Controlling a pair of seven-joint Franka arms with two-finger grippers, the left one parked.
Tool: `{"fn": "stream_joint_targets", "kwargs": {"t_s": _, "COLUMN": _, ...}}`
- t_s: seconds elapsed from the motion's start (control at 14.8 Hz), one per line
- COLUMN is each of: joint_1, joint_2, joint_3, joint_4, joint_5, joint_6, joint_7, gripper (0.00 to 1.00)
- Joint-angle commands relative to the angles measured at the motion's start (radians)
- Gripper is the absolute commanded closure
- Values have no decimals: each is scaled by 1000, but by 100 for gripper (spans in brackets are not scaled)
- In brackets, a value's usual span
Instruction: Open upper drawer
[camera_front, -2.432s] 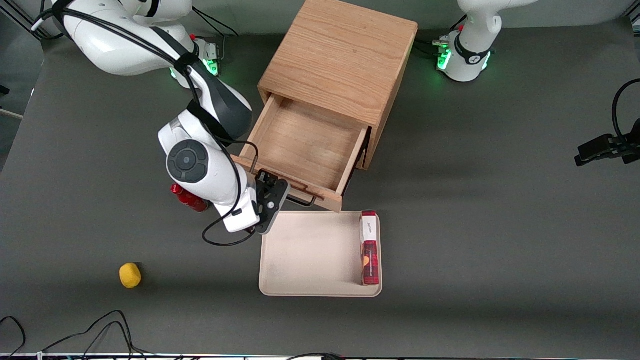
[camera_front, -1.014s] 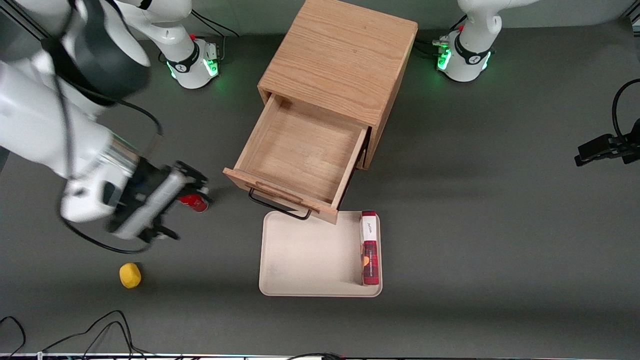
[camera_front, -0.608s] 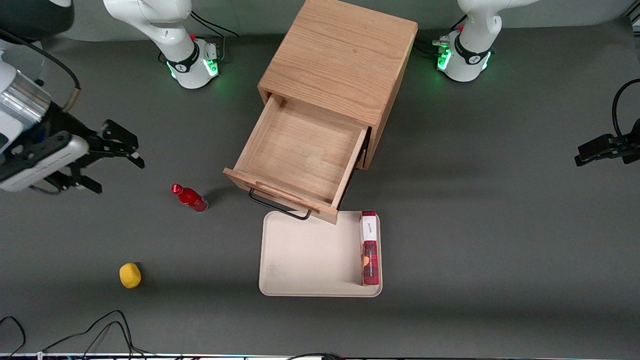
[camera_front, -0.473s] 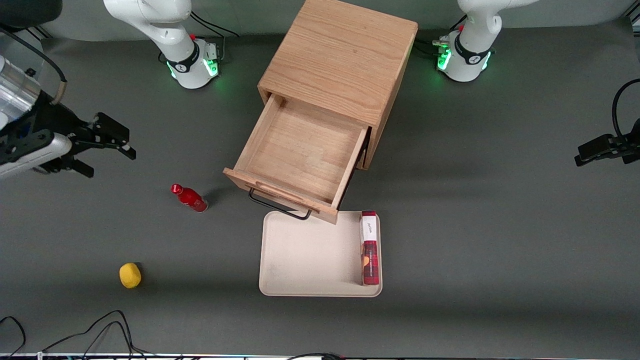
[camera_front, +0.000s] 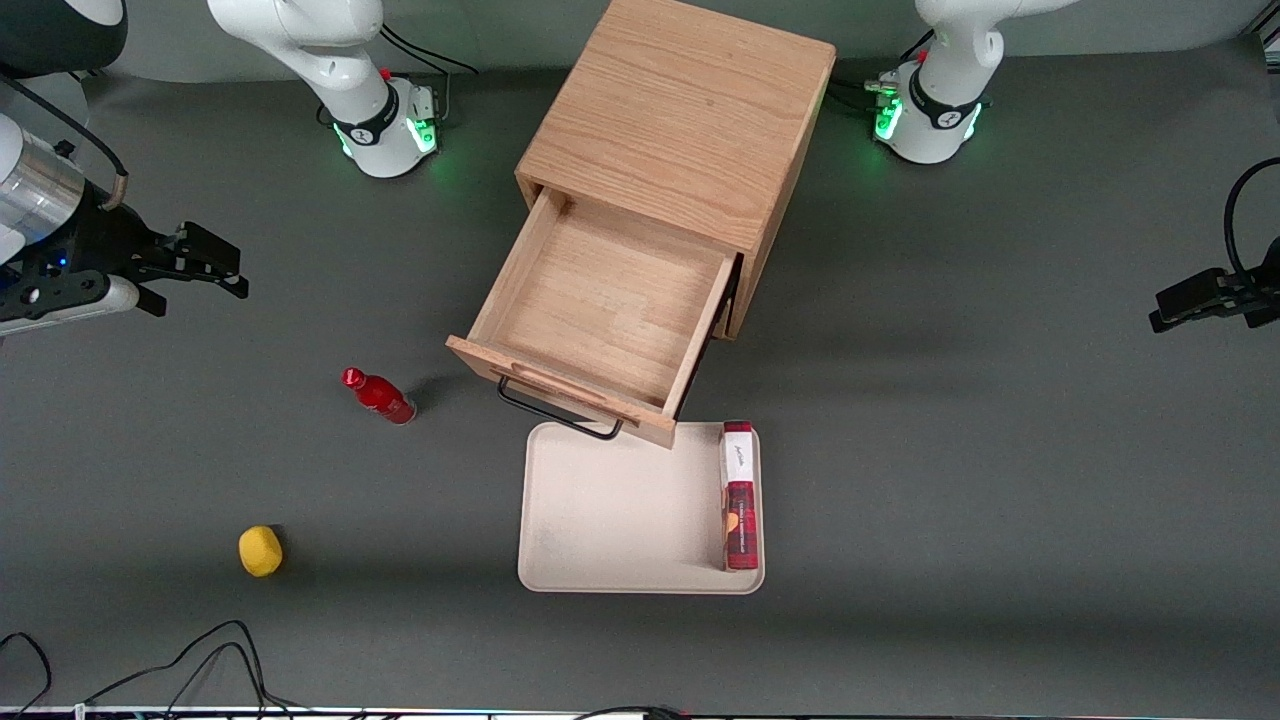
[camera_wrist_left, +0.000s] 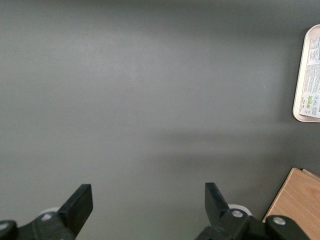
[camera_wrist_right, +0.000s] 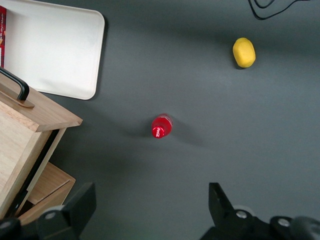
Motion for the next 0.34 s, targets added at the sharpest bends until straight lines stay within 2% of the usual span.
{"fn": "stream_joint_targets", "kwargs": {"t_s": 0.0, "joint_1": -5, "joint_2": -41, "joint_3": -8, "joint_4": -10, "joint_5": -14, "joint_6": -11, "joint_7": 26, "gripper": 0}}
{"fn": "stream_joint_targets", "kwargs": {"t_s": 0.27, "joint_1": -3, "joint_2": -34, "joint_3": -10, "joint_4": -14, "joint_5": -19, "joint_6": -19, "joint_7": 47, "gripper": 0}}
